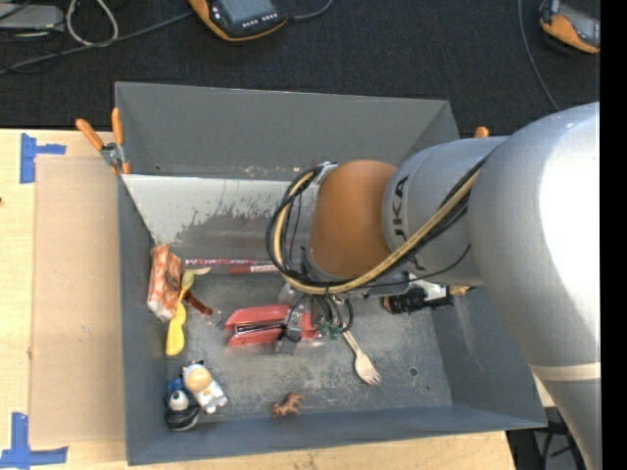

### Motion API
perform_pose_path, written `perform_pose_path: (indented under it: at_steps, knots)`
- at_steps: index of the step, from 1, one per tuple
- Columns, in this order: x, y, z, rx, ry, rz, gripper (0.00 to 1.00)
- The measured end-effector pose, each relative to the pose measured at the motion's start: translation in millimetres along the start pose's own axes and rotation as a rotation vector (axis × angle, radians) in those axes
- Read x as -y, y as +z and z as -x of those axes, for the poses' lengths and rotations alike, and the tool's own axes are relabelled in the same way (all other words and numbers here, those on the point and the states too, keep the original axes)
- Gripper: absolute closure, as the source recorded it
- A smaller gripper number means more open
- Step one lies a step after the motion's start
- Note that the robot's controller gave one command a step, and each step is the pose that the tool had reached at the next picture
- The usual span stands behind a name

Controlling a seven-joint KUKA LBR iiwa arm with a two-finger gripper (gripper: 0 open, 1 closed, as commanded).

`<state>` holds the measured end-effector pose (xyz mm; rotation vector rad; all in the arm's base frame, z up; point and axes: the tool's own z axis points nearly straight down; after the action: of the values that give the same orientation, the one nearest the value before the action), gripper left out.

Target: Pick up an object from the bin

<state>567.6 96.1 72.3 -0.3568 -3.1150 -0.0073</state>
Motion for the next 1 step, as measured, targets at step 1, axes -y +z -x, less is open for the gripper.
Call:
perform_pose_path:
  at_steps: [1]
  knots:
    - [0.0,0.0,0.0,0.0,0.0,0.0,1.0]
